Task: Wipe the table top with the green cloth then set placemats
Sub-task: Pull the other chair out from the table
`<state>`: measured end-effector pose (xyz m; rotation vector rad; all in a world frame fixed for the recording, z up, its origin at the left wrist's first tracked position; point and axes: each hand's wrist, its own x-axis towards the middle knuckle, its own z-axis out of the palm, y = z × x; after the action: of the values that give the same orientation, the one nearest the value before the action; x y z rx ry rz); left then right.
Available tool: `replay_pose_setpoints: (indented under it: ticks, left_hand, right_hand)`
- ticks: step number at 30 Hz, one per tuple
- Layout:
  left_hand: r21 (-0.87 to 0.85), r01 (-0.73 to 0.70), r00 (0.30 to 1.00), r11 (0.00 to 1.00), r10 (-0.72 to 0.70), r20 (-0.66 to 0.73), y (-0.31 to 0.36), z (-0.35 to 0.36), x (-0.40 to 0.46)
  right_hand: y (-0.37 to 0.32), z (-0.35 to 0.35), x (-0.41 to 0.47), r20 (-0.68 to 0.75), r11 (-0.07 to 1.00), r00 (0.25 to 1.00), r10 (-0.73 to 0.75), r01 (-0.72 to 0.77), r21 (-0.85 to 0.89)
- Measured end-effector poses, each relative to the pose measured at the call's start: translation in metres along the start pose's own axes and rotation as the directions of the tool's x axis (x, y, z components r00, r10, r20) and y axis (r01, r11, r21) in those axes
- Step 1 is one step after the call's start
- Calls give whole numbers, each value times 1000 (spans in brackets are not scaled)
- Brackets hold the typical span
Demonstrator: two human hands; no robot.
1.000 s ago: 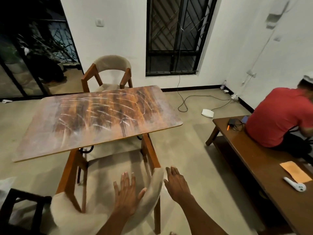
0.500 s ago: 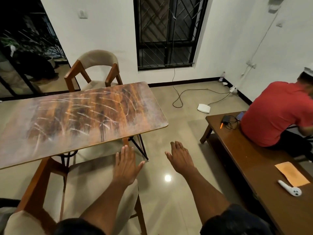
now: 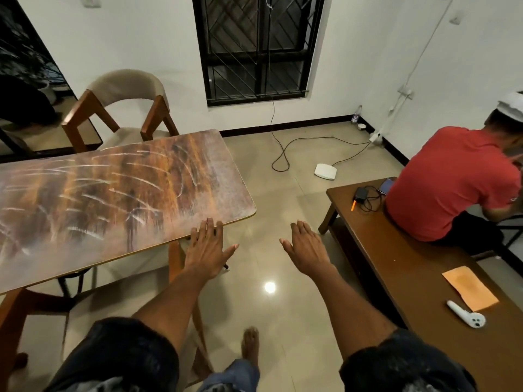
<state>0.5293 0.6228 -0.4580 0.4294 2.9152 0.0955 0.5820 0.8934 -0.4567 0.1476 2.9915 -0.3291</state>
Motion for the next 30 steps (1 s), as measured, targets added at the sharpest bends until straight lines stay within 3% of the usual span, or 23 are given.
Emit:
replay_pose_setpoints:
  ticks: [5, 11, 17, 30]
  left_hand:
    - [-18, -24, 1000, 1000, 24, -12, 26, -10, 78]
    - [-31, -48, 999, 998, 47, -18, 48, -28, 146]
    - [-36, -127, 992, 991, 126, -26, 93, -24, 216]
    - [-65, 86, 995, 994, -89, -35, 103, -48, 308]
  right_hand:
    - [49, -38, 62, -35, 997, 996, 76, -77, -23]
    - [65, -53, 112, -25, 998, 998, 59, -60, -25]
    - [103, -49, 149, 59, 992, 991, 116, -113, -58]
    - [132, -71, 286, 92, 997, 993, -78, 80, -16]
